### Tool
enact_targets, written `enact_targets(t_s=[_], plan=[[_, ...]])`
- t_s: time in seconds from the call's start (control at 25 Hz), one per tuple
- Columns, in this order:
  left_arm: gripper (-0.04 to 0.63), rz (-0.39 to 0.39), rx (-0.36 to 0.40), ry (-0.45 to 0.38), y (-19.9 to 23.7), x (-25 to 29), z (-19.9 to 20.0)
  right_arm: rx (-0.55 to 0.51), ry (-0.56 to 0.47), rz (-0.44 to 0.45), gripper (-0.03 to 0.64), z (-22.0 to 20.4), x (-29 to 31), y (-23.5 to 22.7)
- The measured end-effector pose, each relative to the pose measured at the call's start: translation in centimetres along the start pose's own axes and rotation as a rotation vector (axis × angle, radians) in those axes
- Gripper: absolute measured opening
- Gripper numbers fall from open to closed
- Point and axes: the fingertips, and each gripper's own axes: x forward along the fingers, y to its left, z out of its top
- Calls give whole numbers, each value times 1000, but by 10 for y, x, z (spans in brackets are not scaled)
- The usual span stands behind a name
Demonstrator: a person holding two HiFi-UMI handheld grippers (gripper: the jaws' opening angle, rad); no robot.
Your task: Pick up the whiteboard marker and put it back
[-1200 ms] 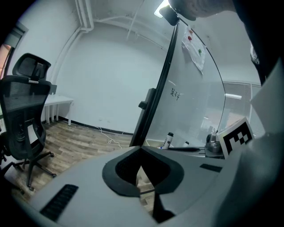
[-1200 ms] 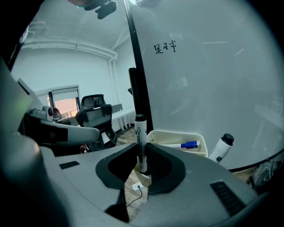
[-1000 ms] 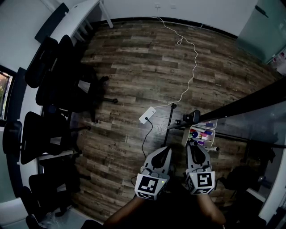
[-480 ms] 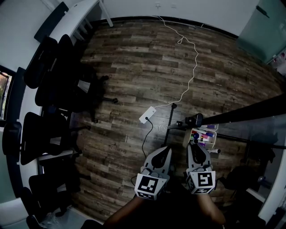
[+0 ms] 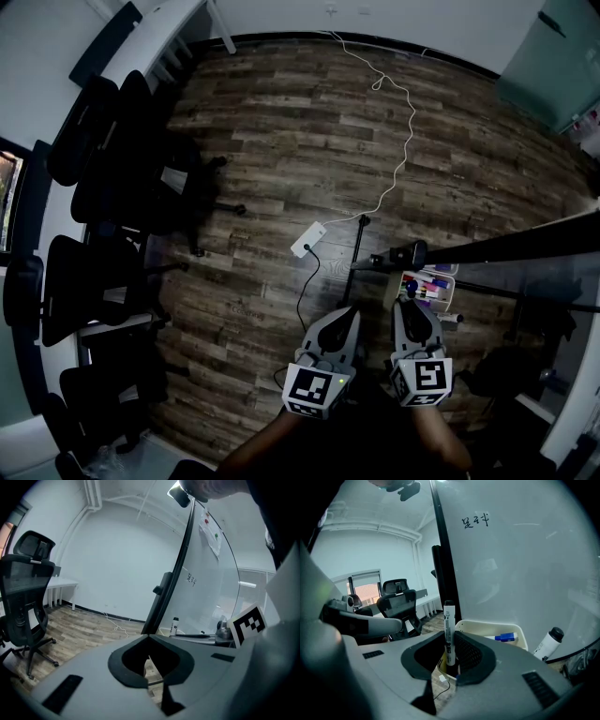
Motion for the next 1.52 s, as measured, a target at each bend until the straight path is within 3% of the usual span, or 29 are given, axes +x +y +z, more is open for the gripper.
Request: enact_targets(t_s=[1.52], plan=[[6,-15,0,3,-4,-10,-5,10,-14,-27,77,2,-7,-6]])
